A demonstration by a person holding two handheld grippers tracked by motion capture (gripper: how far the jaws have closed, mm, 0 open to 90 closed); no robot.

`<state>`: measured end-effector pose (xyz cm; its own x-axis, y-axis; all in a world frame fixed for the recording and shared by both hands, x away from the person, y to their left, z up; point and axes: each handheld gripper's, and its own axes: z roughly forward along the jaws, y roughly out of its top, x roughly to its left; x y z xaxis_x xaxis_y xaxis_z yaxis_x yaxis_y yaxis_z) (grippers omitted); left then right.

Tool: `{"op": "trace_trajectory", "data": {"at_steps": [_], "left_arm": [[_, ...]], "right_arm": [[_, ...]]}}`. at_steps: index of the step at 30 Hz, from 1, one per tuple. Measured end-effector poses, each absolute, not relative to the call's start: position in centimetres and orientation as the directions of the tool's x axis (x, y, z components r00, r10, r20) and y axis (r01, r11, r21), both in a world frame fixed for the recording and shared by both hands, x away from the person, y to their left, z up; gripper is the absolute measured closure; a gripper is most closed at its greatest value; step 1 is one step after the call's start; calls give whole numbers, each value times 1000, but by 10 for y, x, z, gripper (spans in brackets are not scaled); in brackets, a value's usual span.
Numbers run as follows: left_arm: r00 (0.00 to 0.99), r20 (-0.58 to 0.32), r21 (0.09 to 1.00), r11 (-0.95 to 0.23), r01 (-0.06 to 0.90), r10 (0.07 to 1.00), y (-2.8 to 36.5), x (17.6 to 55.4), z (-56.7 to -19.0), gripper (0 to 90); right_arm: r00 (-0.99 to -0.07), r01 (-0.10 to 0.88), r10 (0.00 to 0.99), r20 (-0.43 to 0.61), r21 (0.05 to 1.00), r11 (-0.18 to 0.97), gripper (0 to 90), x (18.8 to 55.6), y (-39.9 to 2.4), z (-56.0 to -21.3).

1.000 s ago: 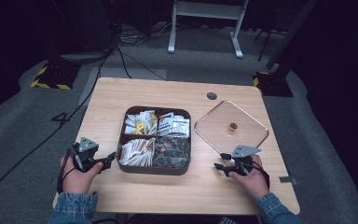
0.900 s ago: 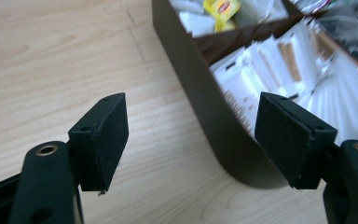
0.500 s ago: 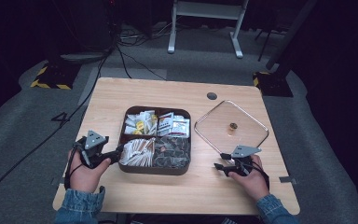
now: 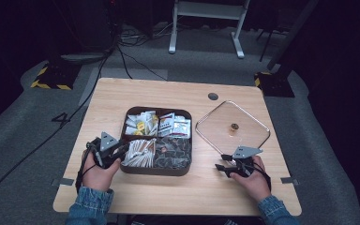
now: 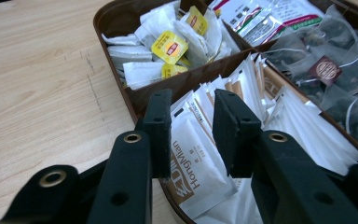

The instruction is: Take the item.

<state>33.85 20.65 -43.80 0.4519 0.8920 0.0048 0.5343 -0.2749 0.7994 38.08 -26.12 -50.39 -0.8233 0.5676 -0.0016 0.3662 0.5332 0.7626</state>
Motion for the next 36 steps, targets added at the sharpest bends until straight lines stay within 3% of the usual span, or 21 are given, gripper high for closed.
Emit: {"op": "trace_trajectory", "data": {"at_steps": [27,36], "left_arm": [[477,76,715,-381,586,876,188,348,-459,707],[470,96,711,-391,584,878,190,346,-457,777]], "right_arm": [[-829,360,559,-2,763,536,479,381,-261,-504],[-829,360,559,-2,763,536,479,381,-261,-504]]}}
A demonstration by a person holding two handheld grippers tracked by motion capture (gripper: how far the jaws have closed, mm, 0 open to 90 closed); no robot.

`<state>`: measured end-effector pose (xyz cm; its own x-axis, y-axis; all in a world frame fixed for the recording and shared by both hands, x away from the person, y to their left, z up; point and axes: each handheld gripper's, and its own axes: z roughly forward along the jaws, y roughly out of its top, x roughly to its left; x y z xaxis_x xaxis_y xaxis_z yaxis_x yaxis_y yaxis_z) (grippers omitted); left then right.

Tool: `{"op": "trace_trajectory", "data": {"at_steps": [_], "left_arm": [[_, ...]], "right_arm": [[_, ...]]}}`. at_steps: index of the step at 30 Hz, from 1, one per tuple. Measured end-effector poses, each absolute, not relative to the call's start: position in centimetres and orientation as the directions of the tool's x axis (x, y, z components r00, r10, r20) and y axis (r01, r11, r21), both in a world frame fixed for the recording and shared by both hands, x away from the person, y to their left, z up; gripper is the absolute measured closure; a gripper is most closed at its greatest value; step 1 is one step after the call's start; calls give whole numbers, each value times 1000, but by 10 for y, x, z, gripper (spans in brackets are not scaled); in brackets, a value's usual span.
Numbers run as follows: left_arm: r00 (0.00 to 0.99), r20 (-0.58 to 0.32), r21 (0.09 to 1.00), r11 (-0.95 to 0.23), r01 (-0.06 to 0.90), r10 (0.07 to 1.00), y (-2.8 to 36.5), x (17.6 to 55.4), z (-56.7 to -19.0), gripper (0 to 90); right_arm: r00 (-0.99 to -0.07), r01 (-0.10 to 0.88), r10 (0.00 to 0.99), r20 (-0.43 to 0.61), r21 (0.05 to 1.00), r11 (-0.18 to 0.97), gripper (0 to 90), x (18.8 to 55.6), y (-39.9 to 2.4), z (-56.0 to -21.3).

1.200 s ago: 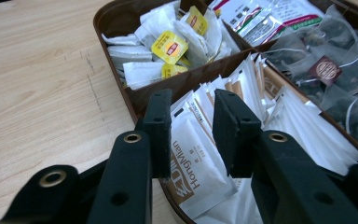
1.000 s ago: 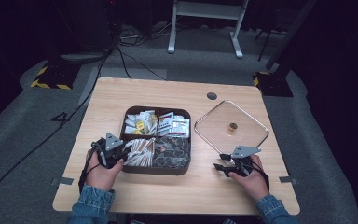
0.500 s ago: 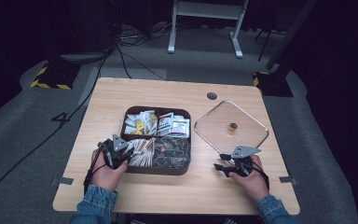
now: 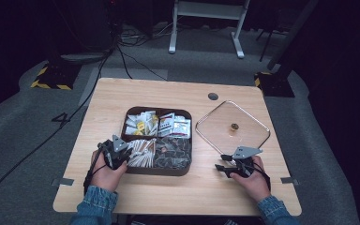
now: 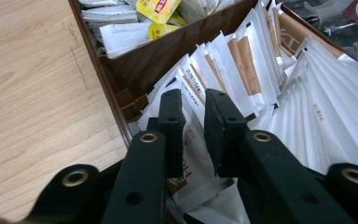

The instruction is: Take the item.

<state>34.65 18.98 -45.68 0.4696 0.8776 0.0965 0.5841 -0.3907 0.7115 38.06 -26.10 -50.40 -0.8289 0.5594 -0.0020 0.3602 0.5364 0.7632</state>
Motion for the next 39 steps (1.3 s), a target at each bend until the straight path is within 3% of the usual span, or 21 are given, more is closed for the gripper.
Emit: {"op": "trace_trajectory", "data": {"at_steps": [5,13,20,24,39], "left_arm": [[461,149,691,-425,585,875,186,345,-454,824],[447,210,636,-469,612,869,182,346,-458,801],[439,180,630,-446,636,880,184,349,-460,794],[431,170,633,-434,641,886,187,350,-460,870],[431,15,757,-292,585,902,200,340,-439,879]], "right_arm": [[-829,360,559,-2,763,537,479,381,-261,-504],[-833,356,554,-2,764,538,481,380,-261,-504],[-834,355,551,-1,764,539,481,380,-261,-504],[-835,354,550,-2,764,540,481,380,-261,-504],[-835,354,549,0,764,539,481,380,-261,-504]]}}
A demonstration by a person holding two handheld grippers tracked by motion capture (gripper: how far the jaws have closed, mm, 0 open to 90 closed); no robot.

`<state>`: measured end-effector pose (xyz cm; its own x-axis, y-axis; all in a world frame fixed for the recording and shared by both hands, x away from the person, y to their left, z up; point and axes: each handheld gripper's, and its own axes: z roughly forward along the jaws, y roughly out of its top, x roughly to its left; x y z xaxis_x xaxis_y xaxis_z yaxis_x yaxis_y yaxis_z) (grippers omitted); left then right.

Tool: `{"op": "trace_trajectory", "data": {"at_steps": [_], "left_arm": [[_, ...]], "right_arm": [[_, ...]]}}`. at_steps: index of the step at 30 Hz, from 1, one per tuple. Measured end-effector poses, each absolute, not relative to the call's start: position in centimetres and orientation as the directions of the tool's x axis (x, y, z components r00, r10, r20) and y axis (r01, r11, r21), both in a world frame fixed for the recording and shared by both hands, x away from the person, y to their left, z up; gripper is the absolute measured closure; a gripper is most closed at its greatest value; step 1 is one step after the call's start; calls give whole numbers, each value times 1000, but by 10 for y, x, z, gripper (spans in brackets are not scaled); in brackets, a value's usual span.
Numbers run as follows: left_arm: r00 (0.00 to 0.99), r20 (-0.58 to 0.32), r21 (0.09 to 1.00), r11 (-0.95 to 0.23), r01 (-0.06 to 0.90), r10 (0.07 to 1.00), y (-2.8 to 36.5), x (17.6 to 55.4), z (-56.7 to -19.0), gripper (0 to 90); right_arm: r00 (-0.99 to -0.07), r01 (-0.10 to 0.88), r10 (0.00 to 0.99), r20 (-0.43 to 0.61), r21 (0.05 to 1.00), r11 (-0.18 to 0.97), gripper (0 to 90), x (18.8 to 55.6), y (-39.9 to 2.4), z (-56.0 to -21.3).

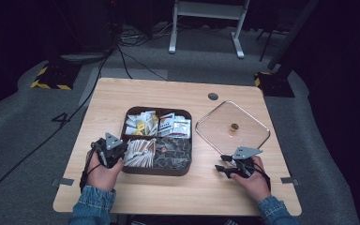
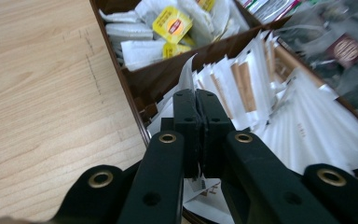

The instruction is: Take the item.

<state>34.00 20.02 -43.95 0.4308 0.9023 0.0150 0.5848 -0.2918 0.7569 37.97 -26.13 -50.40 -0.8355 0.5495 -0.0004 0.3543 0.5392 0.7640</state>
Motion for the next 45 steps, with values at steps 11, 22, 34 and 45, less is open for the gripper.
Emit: {"op": "trace_trajectory", "data": {"at_steps": [11,22,34,45], "left_arm": [[491,-100,815,-212,539,865,206,332,-421,879],[545,-131,857,-182,483,828,206,322,-400,879],[652,-150,877,-204,435,744,182,314,-390,880],[757,-159,882,-252,397,634,154,304,-387,880]], "right_arm": [[-835,354,550,-1,764,539,481,380,-261,-504],[-836,355,549,1,764,539,481,380,-261,-504],[-839,351,544,0,764,541,482,380,-262,-504],[-839,353,544,3,765,540,483,380,-262,-504]]}}
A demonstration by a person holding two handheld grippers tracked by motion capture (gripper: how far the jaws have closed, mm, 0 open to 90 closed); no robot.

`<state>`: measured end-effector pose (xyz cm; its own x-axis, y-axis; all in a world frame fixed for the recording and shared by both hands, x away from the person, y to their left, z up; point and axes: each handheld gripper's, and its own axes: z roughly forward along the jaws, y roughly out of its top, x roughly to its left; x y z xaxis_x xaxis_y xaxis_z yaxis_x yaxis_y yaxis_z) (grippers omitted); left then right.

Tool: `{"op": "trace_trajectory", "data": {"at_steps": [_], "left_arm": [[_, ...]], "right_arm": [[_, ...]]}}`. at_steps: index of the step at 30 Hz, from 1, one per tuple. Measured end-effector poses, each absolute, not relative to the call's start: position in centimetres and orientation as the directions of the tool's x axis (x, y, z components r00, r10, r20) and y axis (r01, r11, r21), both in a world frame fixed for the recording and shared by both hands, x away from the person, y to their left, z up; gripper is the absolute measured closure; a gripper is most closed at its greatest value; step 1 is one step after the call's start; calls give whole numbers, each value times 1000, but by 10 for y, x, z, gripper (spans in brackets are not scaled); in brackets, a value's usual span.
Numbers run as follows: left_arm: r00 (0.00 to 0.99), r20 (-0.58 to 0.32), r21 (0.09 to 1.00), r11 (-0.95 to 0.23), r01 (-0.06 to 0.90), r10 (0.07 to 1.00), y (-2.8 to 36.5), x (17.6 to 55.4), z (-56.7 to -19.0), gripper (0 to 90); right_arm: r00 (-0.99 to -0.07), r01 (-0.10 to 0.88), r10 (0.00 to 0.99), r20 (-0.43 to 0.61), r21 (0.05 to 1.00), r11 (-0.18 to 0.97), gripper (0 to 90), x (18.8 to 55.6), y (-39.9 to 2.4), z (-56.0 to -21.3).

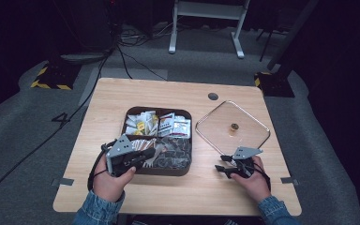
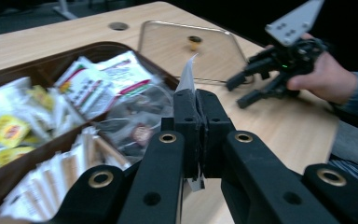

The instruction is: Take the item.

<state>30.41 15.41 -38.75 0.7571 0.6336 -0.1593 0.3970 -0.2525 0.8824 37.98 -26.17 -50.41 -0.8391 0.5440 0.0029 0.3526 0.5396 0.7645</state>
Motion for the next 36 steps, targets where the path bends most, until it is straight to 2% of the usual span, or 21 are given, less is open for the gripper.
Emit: {"op": "trace_trajectory", "data": {"at_steps": [20,27,36], "left_arm": [[881,-165,865,-364,345,442,102,290,-402,880],[897,-149,855,-403,328,416,91,292,-419,880],[900,-179,826,-436,357,398,83,298,-443,880]], "right_arm": [[-839,352,545,2,764,540,482,380,-262,-504],[-839,352,544,2,764,540,482,380,-262,-504],[-839,352,544,2,764,540,482,380,-262,-504]]}}
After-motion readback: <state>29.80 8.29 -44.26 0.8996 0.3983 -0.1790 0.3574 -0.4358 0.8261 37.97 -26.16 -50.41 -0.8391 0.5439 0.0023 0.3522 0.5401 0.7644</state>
